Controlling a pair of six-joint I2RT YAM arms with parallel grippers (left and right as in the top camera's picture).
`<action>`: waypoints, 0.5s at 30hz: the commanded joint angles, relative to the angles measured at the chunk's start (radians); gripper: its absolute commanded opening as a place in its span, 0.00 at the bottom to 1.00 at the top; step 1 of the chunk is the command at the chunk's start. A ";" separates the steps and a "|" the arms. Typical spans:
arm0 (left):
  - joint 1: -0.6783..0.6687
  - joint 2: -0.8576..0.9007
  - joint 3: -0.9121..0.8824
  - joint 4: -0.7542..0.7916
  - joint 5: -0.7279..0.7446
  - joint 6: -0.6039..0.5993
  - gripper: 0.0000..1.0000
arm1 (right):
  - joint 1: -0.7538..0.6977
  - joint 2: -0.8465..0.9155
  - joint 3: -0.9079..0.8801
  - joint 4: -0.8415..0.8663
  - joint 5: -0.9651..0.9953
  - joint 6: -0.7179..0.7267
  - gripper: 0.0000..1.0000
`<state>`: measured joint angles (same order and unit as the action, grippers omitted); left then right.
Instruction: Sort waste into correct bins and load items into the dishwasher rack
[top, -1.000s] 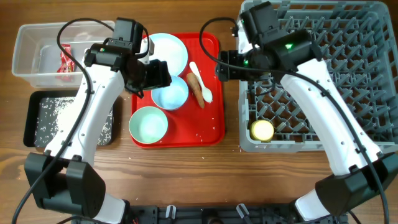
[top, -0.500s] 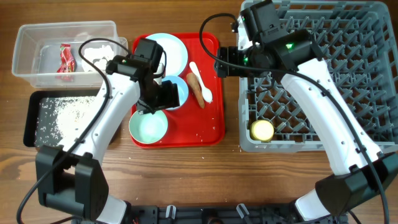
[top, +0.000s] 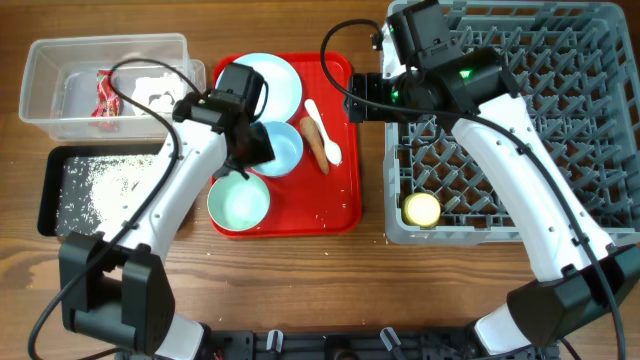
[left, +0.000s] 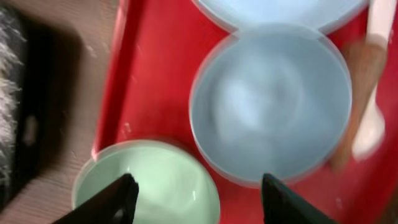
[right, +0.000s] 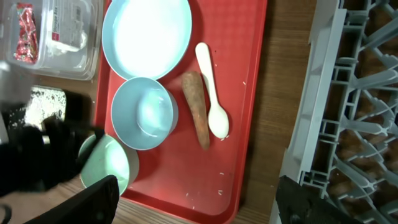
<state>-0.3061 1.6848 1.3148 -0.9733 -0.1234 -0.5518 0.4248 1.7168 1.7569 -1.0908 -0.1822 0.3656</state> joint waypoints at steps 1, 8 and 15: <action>0.005 -0.002 -0.008 0.124 -0.275 -0.044 0.74 | 0.000 0.019 0.012 0.005 -0.011 -0.006 0.82; 0.190 -0.003 0.014 0.140 -0.019 0.006 0.87 | 0.099 0.103 0.002 0.015 -0.069 0.002 0.82; 0.440 -0.004 0.026 0.023 0.238 0.187 0.85 | 0.266 0.233 0.002 0.028 -0.114 0.031 0.80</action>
<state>0.0460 1.6848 1.3186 -0.9096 -0.0265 -0.4824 0.6147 1.8797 1.7565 -1.0641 -0.2512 0.3748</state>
